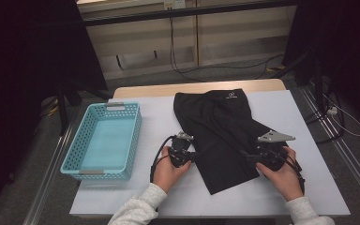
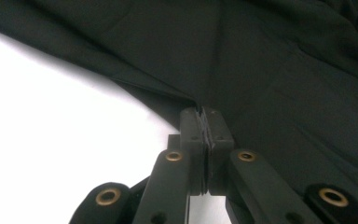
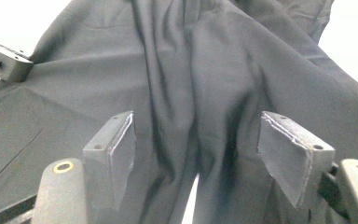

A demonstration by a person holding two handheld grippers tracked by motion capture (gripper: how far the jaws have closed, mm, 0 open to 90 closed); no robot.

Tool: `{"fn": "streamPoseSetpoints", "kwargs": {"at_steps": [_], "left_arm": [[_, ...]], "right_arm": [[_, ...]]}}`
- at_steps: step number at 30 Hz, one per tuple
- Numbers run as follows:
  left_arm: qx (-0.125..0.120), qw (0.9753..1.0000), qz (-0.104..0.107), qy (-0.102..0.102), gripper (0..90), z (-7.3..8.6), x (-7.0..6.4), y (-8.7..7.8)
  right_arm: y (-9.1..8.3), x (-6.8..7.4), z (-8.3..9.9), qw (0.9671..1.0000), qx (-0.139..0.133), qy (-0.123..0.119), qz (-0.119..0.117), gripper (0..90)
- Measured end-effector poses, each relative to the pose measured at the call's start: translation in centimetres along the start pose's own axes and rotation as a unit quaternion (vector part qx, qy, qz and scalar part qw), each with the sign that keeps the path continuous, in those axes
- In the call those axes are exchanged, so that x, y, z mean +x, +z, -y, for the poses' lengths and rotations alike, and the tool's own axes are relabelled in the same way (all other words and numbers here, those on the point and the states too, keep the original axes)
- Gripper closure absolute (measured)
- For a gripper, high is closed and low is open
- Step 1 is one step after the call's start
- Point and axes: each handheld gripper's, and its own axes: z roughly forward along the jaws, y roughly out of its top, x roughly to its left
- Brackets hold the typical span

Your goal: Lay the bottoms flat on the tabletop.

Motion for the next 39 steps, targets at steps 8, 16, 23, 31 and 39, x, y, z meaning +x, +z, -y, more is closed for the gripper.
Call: {"fn": "streamPoseSetpoints", "kwargs": {"at_steps": [8,16,23,31,39], "left_arm": [[0.02,0.9993,0.012,-0.029,88.7,0.4,1.5,-1.3],[0.026,0.9985,0.008,-0.047,88.6,0.9,3.0,-2.7],[0.023,0.9979,0.002,-0.061,88.4,1.2,4.2,-3.9],[0.027,0.9981,-0.001,-0.054,88.3,1.2,4.1,-4.0],[0.023,0.998,-0.004,-0.058,88.4,1.2,4.1,-4.4]], "right_arm": [[-0.1,0.1,0.0,1.0,0.001,-0.001,-0.004,28.1],[-0.1,0.3,0.0,1.0,0.001,-0.004,-0.008,27.0],[0.3,1.1,0.0,0.9997,0.009,-0.015,-0.02,26.7],[1.9,3.0,0.0,0.9978,0.034,-0.036,-0.043,33.3],[3.2,4.7,-0.2,0.995,0.062,-0.049,-0.06,45.1]]}}
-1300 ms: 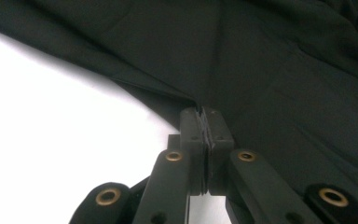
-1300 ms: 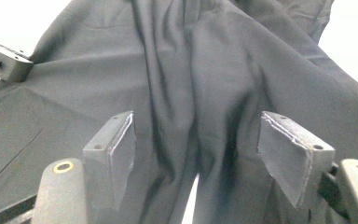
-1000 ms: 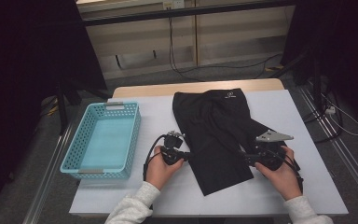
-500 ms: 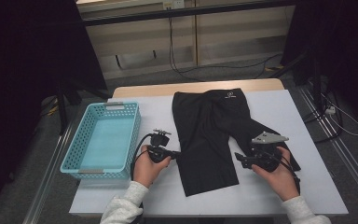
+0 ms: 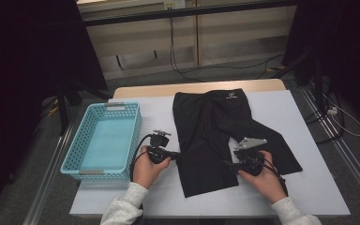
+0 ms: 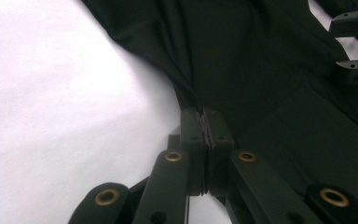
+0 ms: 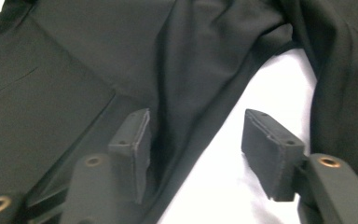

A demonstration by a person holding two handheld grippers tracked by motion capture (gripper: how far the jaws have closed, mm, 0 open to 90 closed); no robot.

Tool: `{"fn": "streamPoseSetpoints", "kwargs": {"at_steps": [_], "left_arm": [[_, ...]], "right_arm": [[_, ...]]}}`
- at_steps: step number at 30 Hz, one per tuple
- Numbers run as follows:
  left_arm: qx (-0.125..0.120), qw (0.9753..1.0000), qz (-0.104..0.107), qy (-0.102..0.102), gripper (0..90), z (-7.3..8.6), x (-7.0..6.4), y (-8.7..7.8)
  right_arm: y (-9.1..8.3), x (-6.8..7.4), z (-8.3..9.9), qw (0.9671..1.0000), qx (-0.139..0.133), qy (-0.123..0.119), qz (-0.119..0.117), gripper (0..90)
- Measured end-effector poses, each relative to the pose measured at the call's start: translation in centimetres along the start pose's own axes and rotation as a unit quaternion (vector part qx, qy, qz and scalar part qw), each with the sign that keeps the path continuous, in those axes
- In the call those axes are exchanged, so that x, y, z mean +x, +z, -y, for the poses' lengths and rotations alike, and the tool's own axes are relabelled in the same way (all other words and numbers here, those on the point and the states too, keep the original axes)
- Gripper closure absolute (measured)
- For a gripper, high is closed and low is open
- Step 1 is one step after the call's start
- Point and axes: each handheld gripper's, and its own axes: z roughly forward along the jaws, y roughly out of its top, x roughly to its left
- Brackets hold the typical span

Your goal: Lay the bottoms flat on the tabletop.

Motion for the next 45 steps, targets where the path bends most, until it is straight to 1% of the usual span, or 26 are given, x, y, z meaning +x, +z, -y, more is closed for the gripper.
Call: {"fn": "streamPoseSetpoints", "kwargs": {"at_steps": [1,2,3,5,6,7,10,12,14,15,19,26,27,29,31,32,33,35,36,39,41,43,45], "left_arm": [[0.001,1.0,0.0,0.0,88.3,0.0,0.0,-0.1],[0.0,1.0,-0.002,-0.002,88.4,0.0,0.0,-0.1],[-0.001,1.0,-0.001,-0.002,88.4,0.1,0.0,-0.2],[0.001,1.0,-0.003,-0.002,88.4,0.1,0.0,-0.3],[0.001,1.0,-0.004,-0.003,88.4,0.1,0.1,-0.3],[0.004,1.0,-0.005,-0.003,88.5,0.1,0.1,-0.4],[0.002,1.0,-0.009,-0.003,88.6,0.1,0.2,-0.8],[-0.002,0.9999,-0.013,-0.007,88.6,0.1,0.4,-1.2],[-0.004,0.9998,-0.014,-0.014,88.6,0.2,0.6,-1.3],[-0.004,0.9998,-0.016,-0.014,88.7,0.2,0.6,-1.4],[-0.004,0.9997,-0.02,-0.013,88.6,0.3,0.7,-1.4],[0.002,0.9996,-0.023,-0.014,87.6,0.3,0.9,-1.4],[-0.003,0.9995,-0.026,-0.015,86.2,0.3,0.8,-1.4],[-0.021,0.9989,-0.039,-0.016,75.9,0.2,1.0,-1.5],[-0.038,0.998,-0.045,-0.024,68.0,0.1,1.3,-1.6],[-0.043,0.9975,-0.051,-0.024,62.2,0.1,1.4,-1.5],[-0.045,0.997,-0.059,-0.023,58.6,0.0,1.5,-1.4],[-0.047,0.9966,-0.061,-0.03,54.6,0.0,1.6,-1.1],[-0.045,0.9963,-0.067,-0.028,53.6,0.0,1.7,-0.8],[-0.052,0.9955,-0.075,-0.025,49.9,-0.1,1.9,-0.2],[-0.052,0.9951,-0.081,-0.023,47.6,-0.1,2.2,0.1],[-0.056,0.9952,-0.077,-0.024,48.1,-0.1,2.2,0.1],[-0.063,0.9947,-0.079,-0.021,48.5,-0.2,2.1,0.2]], "right_arm": [[0.0,0.0,-0.1,1.0,0.002,0.003,-0.001,47.3],[0.0,0.0,-0.1,1.0,0.001,0.003,-0.002,52.1],[0.0,0.1,-0.1,0.9999,0.001,0.001,-0.01,59.4],[0.0,0.1,-0.1,0.9999,0.001,0.004,-0.014,63.5],[0.0,0.2,-0.1,0.9999,0.0,0.001,-0.017,66.0],[0.0,0.3,-0.1,0.9998,0.0,0.0,-0.022,68.5],[-0.1,0.6,-0.2,0.9993,0.004,0.0,-0.037,75.6],[-0.1,0.8,-0.2,0.9986,0.006,0.004,-0.052,80.9],[0.0,1.0,-0.2,0.9981,0.006,0.002,-0.061,85.9],[0.0,1.2,-0.2,0.9978,0.006,0.002,-0.066,86.2],[0.0,1.7,-0.3,0.9976,0.008,-0.009,-0.069,87.9],[-0.2,1.9,-0.2,0.9968,0.015,-0.015,-0.077,88.3],[-0.2,1.9,-0.2,0.9967,0.016,-0.017,-0.078,88.4],[-0.4,1.9,-0.1,0.9966,0.018,-0.021,-0.078,88.4],[-0.5,1.9,-0.1,0.9965,0.02,-0.023,-0.078,88.5],[-0.6,1.8,0.0,0.9964,0.021,-0.022,-0.08,88.5],[-0.6,1.8,0.0,0.9962,0.021,-0.022,-0.081,88.5],[-0.6,1.8,0.0,0.9961,0.022,-0.024,-0.082,88.5],[-0.6,1.9,0.0,0.996,0.022,-0.025,-0.083,88.5],[-0.7,1.9,0.0,0.9958,0.024,-0.027,-0.084,88.5],[-0.8,1.8,0.1,0.9957,0.027,-0.029,-0.083,88.5],[-1.1,1.6,0.2,0.9958,0.031,-0.03,-0.08,88.6],[-1.4,1.4,0.4,0.9958,0.032,-0.027,-0.081,88.6]]}}
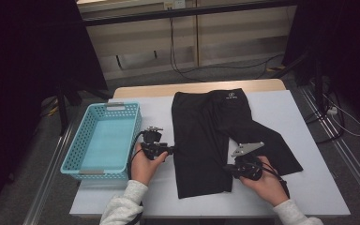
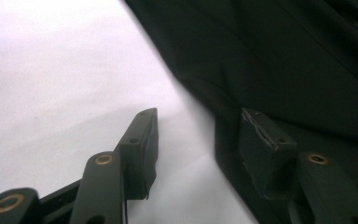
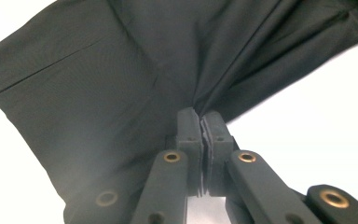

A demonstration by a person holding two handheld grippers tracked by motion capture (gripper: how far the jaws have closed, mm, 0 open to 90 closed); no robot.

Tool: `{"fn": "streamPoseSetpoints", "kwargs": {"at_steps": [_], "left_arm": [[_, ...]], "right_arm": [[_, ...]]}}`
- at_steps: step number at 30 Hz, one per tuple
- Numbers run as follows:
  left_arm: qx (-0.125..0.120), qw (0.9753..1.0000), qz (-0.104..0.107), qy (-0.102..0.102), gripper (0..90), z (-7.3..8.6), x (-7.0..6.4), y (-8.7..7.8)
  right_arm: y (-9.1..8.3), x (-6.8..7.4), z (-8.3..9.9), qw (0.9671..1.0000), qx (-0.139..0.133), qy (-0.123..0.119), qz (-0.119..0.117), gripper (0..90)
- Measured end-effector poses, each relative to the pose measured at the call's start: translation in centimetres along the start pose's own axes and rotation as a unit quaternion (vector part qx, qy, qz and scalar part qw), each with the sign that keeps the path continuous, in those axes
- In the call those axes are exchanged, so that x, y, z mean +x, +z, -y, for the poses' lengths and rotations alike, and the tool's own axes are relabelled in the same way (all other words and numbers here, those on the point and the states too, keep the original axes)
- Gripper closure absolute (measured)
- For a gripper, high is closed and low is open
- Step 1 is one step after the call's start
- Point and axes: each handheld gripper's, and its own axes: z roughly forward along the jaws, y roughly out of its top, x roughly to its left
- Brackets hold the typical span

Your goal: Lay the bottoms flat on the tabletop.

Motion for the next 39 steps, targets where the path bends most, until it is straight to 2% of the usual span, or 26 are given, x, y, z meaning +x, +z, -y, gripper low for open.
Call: {"fn": "streamPoseSetpoints", "kwargs": {"at_steps": [4,5,7,9,12,21,25,31,39], "left_arm": [[-0.003,1.0,0.008,-0.001,50.0,-0.1,-0.4,0.5],[-0.001,0.9999,0.01,0.004,51.6,-0.1,-0.6,0.7],[0.003,0.9998,0.019,-0.001,53.8,-0.2,-1.0,0.8],[0.006,0.9998,0.018,0.002,57.4,-0.2,-1.2,0.9],[0.013,0.9997,0.021,-0.002,68.7,-0.2,-1.3,0.9],[0.031,0.9991,0.028,-0.007,88.2,-0.1,-1.6,1.0],[0.045,0.9984,0.032,-0.014,89.0,-0.2,-1.2,0.6],[0.047,0.9978,0.04,-0.025,89.4,-0.3,-0.6,-0.3],[0.05,0.9974,0.04,-0.033,89.6,-0.3,0.0,-0.8]], "right_arm": [[-0.4,-0.3,0.3,1.0,0.001,0.005,0.0,88.6],[-0.4,-0.3,0.3,1.0,0.001,0.006,-0.001,88.6],[-0.4,-0.3,0.4,1.0,-0.001,0.006,0.0,88.5],[-0.3,-0.3,0.4,1.0,-0.001,0.006,0.0,88.4],[-0.3,-0.3,0.4,1.0,-0.003,0.008,-0.001,88.4],[-0.2,-0.3,0.4,1.0,-0.005,0.007,-0.001,88.2],[-0.2,-0.3,0.4,1.0,-0.006,0.007,-0.002,88.3],[-0.1,-0.1,0.3,0.9999,-0.006,0.006,-0.006,88.2],[0.2,0.8,0.1,0.9999,-0.006,0.0,-0.014,88.1]]}}
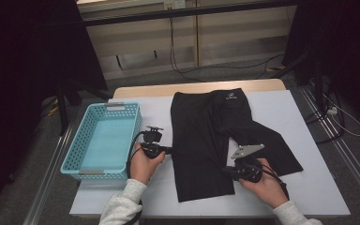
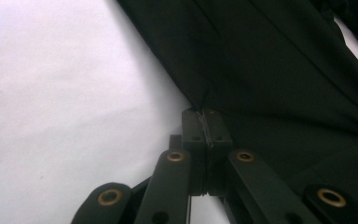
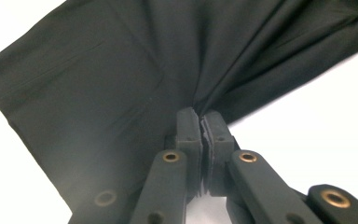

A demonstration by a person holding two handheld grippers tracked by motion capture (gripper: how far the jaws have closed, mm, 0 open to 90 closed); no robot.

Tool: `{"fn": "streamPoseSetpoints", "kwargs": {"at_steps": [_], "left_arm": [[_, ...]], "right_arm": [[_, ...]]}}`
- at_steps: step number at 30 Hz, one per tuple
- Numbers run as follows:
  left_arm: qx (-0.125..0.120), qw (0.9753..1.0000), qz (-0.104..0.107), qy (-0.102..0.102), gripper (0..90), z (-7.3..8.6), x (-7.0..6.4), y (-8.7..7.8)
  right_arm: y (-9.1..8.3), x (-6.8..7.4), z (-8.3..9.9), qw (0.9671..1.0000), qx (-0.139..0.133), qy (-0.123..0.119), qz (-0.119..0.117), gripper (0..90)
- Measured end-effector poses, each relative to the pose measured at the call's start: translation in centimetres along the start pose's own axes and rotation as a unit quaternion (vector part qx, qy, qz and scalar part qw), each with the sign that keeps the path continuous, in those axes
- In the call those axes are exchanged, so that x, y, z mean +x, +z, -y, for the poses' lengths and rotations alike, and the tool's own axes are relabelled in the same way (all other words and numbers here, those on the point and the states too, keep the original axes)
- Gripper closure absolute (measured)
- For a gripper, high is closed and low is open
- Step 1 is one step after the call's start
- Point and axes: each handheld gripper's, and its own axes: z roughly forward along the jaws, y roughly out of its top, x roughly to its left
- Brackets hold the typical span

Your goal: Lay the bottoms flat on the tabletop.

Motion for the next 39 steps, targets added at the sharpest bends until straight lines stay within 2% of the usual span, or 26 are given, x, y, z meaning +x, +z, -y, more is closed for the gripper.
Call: {"fn": "streamPoseSetpoints", "kwargs": {"at_steps": [8,26,34,39], "left_arm": [[0.001,1.0,-0.002,-0.006,89.6,0.0,0.3,-0.4],[0.011,0.9999,-0.004,-0.012,89.6,0.0,0.8,-0.5],[0.006,1.0,-0.003,-0.007,89.5,0.0,0.7,-0.5],[0.004,1.0,-0.002,0.001,88.8,0.1,0.5,-0.1]], "right_arm": [[0.2,0.7,-0.2,1.0,0.0,-0.005,-0.003,88.2],[0.7,2.4,-0.6,0.9994,0.006,-0.031,-0.013,88.2],[0.4,2.0,-0.6,0.9996,0.002,-0.029,-0.007,88.3],[0.2,1.4,-0.5,0.9995,0.002,-0.03,0.015,88.3]]}}
